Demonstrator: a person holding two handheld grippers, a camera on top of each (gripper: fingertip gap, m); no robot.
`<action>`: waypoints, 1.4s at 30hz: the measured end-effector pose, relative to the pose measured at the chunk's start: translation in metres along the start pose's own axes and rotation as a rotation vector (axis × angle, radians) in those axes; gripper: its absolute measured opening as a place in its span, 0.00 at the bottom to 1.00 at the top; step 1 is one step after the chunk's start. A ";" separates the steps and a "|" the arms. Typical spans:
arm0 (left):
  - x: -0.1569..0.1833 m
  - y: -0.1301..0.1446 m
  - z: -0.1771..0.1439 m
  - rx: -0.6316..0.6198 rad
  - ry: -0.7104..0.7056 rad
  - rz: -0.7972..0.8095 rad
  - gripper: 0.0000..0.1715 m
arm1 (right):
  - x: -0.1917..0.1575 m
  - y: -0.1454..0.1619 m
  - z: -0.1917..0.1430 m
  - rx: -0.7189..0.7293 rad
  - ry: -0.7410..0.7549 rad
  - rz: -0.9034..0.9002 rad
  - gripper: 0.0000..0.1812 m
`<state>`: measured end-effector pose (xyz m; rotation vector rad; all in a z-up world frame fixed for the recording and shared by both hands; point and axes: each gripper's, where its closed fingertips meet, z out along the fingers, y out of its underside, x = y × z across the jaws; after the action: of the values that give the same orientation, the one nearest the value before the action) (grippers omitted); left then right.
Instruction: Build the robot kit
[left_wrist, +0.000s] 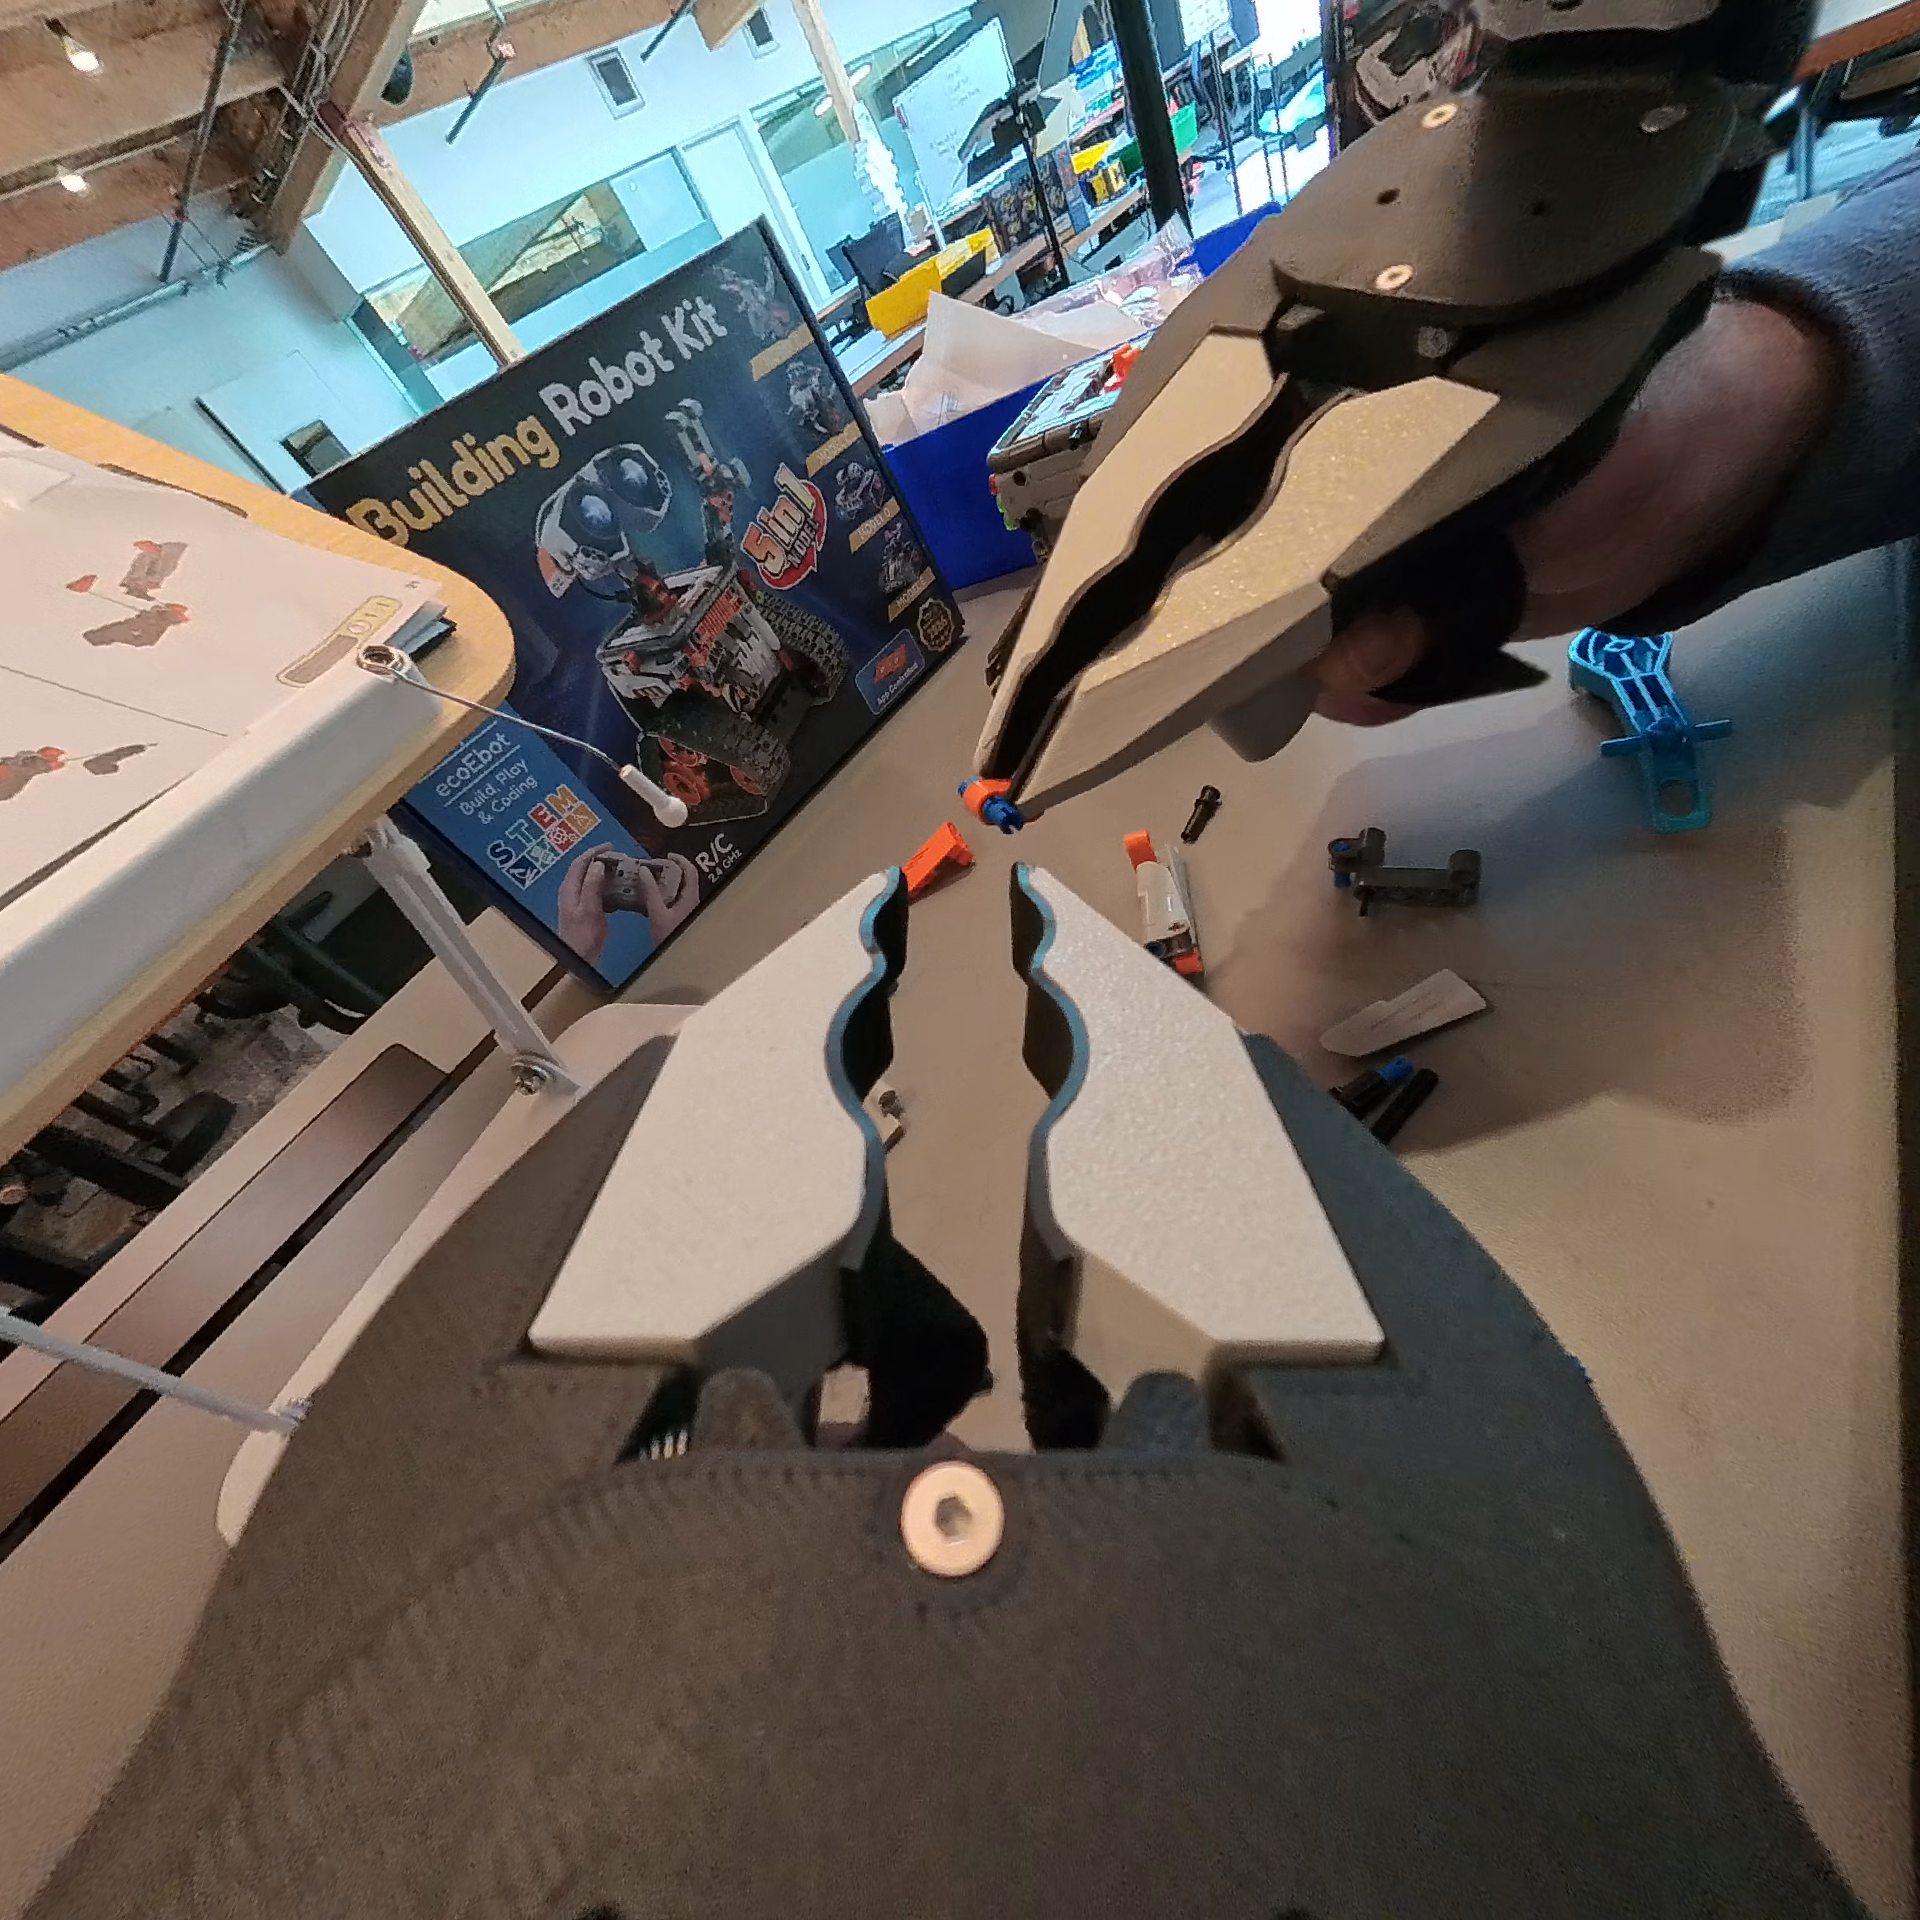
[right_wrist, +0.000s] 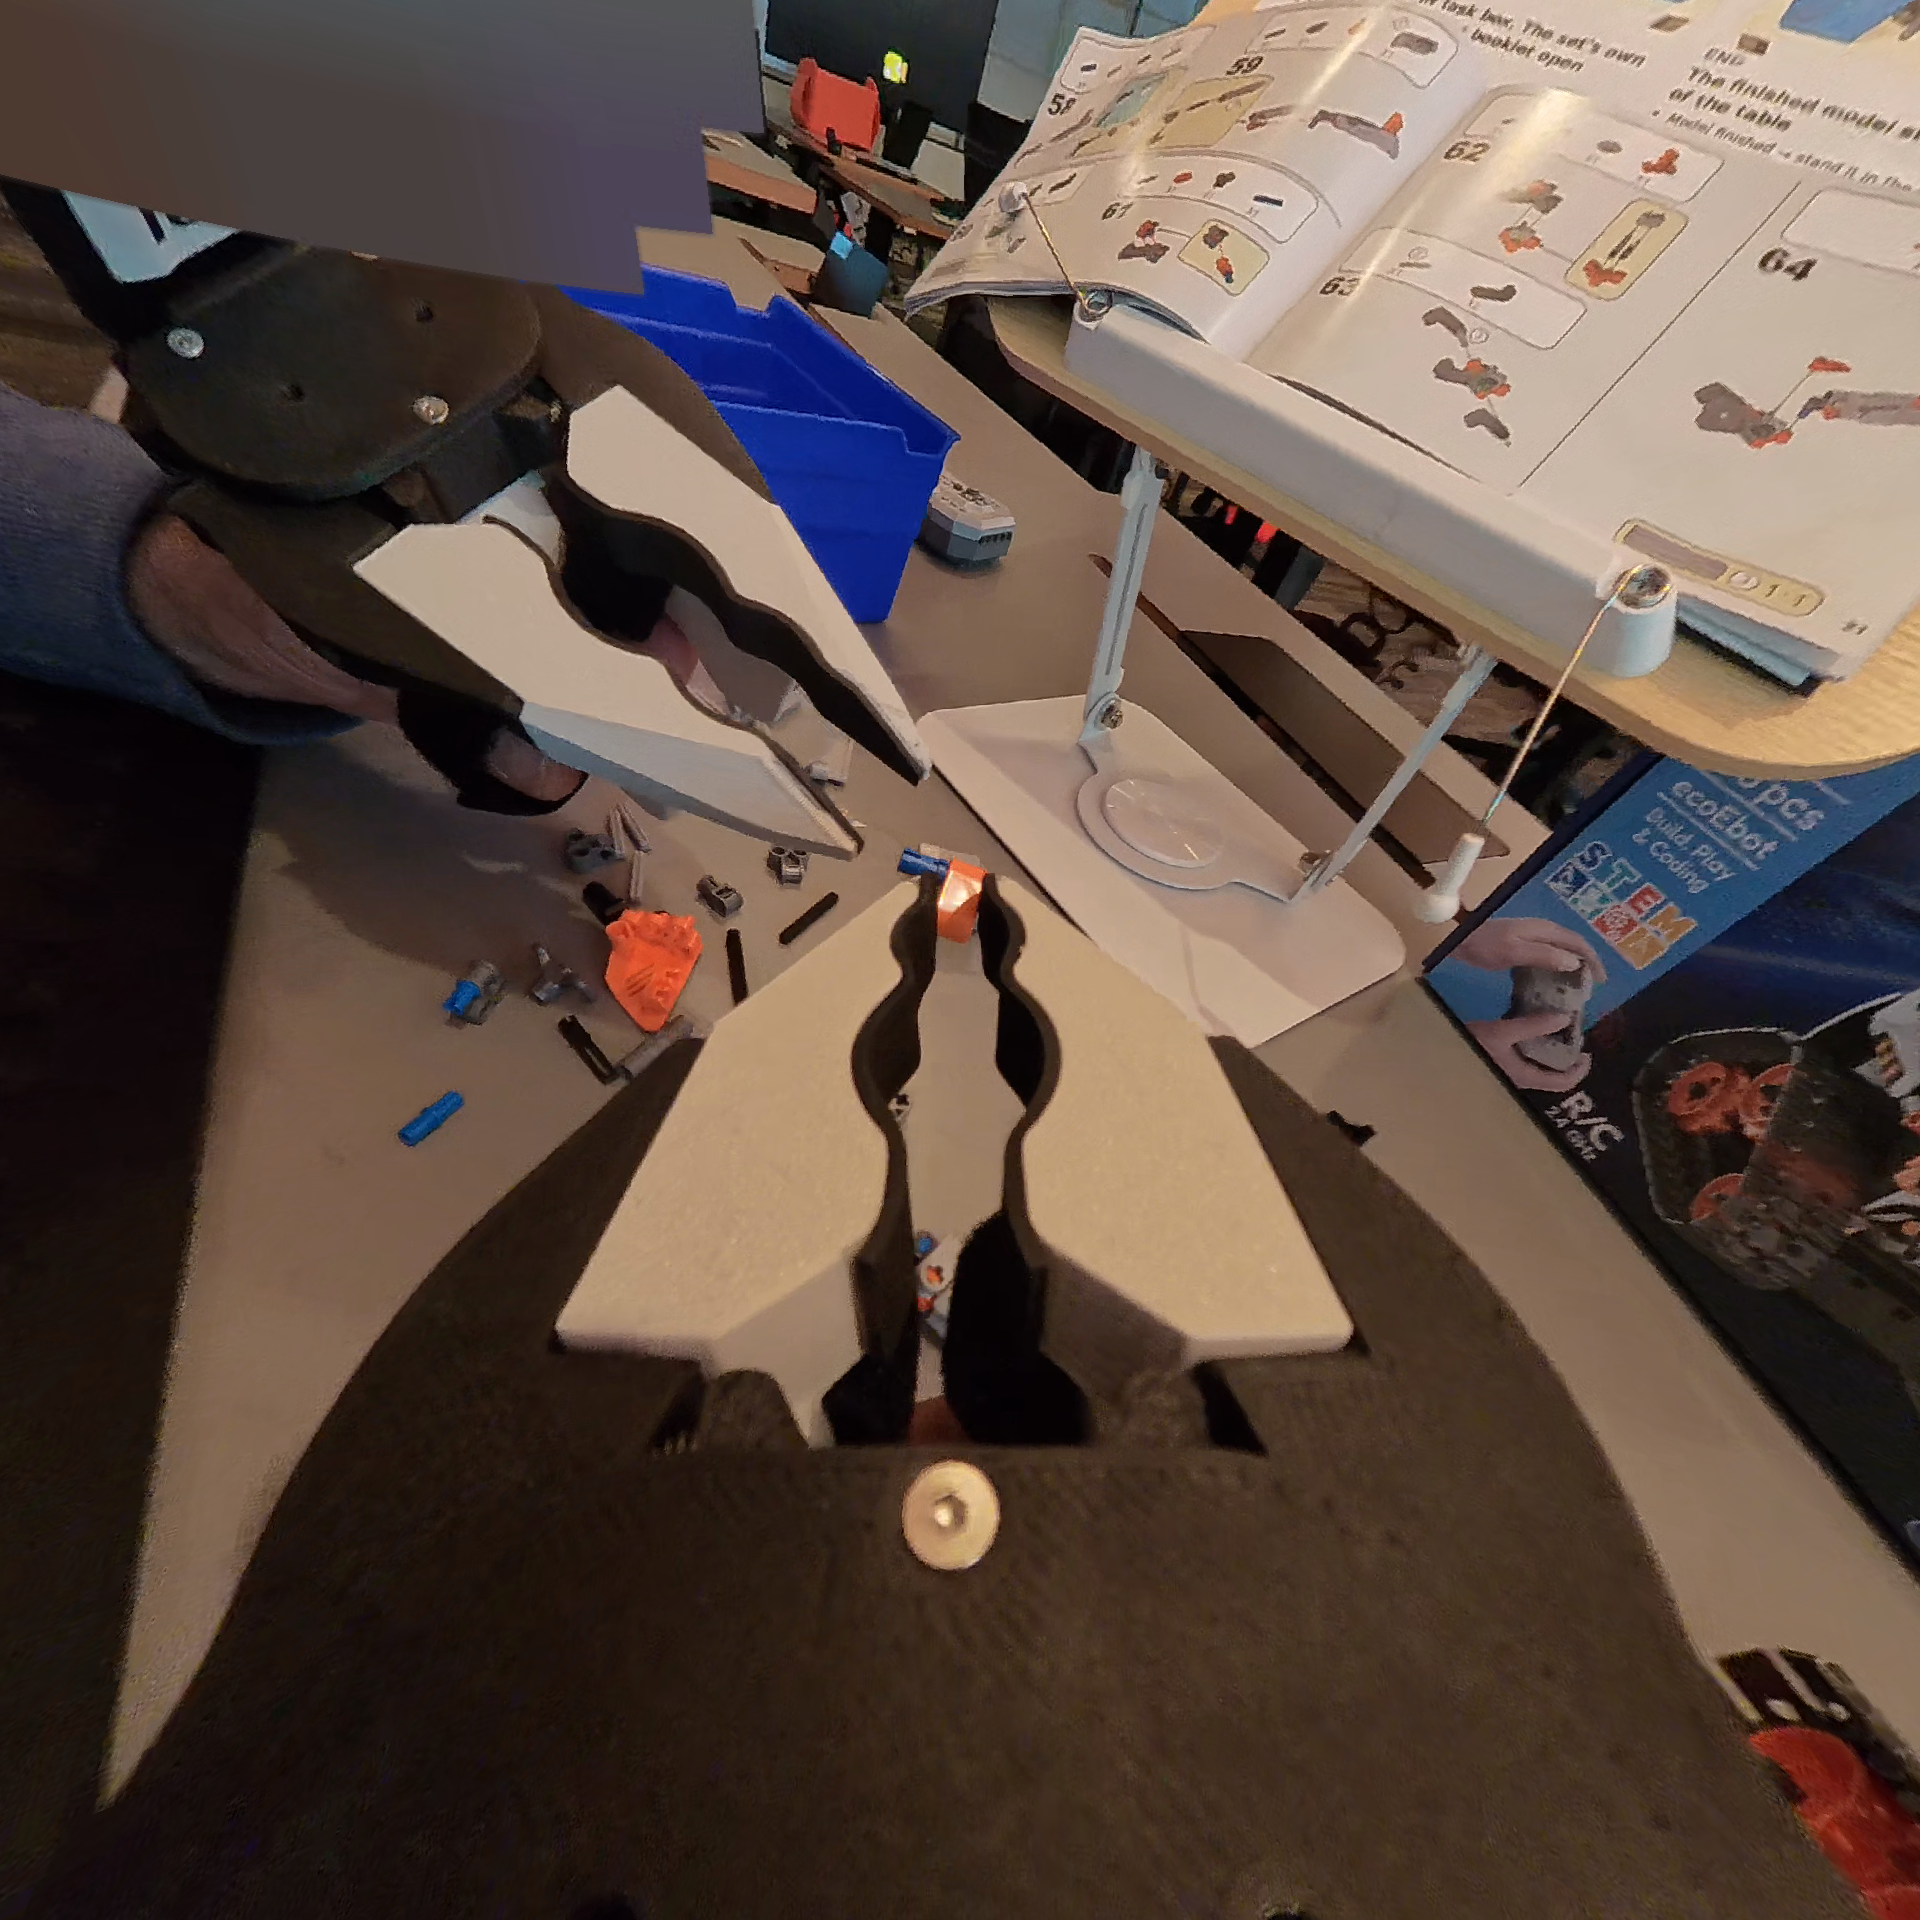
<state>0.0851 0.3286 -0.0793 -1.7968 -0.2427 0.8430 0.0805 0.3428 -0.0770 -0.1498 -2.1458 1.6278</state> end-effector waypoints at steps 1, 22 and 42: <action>0.000 0.000 0.000 0.002 0.002 -0.007 0.10 | 0.000 0.000 0.000 -0.003 0.011 -0.029 0.03; 0.021 -0.013 -0.003 0.097 0.241 -0.295 0.06 | -0.019 -0.008 -0.001 -0.006 0.126 -0.540 0.03; 0.021 -0.026 -0.011 0.182 0.406 -0.588 0.11 | -0.031 -0.024 -0.009 0.075 0.170 -0.718 0.03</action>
<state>0.1134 0.3417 -0.0629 -1.5595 -0.3880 0.0773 0.1161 0.3328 -0.0609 0.4418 -1.7146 1.2091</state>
